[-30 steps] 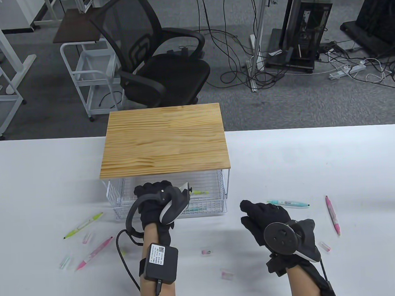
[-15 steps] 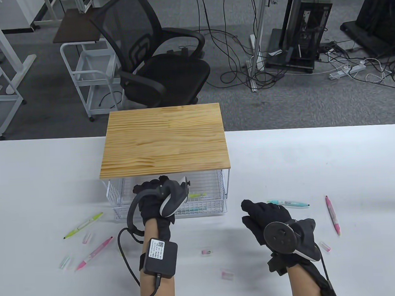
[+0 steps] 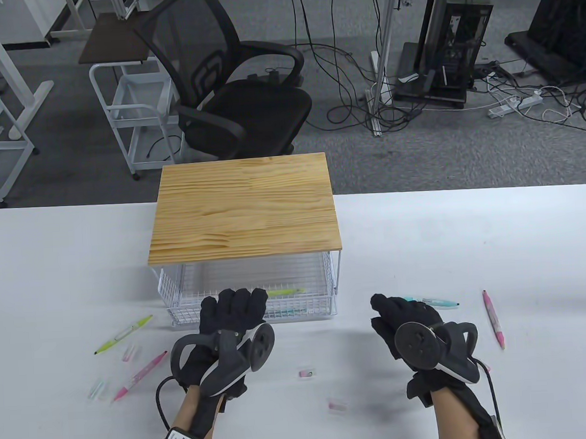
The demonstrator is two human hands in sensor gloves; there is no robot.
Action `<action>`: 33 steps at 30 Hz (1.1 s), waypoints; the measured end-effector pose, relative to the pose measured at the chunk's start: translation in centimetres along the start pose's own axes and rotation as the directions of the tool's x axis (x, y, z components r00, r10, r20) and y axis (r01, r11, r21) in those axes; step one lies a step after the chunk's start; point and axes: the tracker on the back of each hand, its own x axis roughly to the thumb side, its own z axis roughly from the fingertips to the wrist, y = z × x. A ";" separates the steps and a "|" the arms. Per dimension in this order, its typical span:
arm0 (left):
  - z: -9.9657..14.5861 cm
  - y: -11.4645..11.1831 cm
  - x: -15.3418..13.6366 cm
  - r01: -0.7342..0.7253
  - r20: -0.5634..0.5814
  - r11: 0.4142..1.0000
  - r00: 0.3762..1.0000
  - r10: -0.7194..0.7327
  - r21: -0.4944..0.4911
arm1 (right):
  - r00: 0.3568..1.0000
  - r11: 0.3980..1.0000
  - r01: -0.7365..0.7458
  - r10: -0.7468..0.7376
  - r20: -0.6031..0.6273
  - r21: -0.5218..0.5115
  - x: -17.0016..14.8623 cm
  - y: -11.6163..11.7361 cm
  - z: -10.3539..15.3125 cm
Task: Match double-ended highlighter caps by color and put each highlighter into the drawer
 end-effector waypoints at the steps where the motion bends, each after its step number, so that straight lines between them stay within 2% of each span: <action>1: 0.2 0.0 -0.1 -0.017 0.007 1.000 1.000 0.017 0.014 | 1.000 1.000 -0.004 0.004 -0.012 0.003 -0.2 0.0 0.0; 8: 0.2 0.8 -1.6 -0.137 0.004 0.990 0.991 0.137 0.027 | 0.995 0.998 -0.039 0.043 -0.089 0.050 -1.7 0.2 -0.1; 15: 0.0 0.8 -2.9 -0.201 -0.008 0.979 0.979 0.201 0.008 | 0.979 0.983 -0.094 0.120 -0.164 0.159 -2.9 1.1 -0.2; 19: 0.0 0.9 -3.3 -0.209 -0.015 0.978 0.978 0.209 0.019 | 0.961 0.964 -0.114 0.168 -0.219 0.242 -4.3 2.5 -1.6; 25: -0.1 0.9 -3.7 -0.211 -0.028 0.977 0.977 0.211 0.007 | 0.904 0.880 -0.242 0.358 -0.236 0.408 -6.9 5.2 -5.1; 30: -0.1 1.0 -3.9 -0.204 -0.042 0.979 0.978 0.204 0.007 | 0.885 0.841 -0.196 0.373 -0.278 0.505 -9.1 6.9 -7.0; 33: -0.2 1.0 -4.0 -0.197 -0.047 0.980 0.979 0.197 0.006 | 0.880 0.830 -0.202 0.386 -0.275 0.519 -9.6 7.6 -7.5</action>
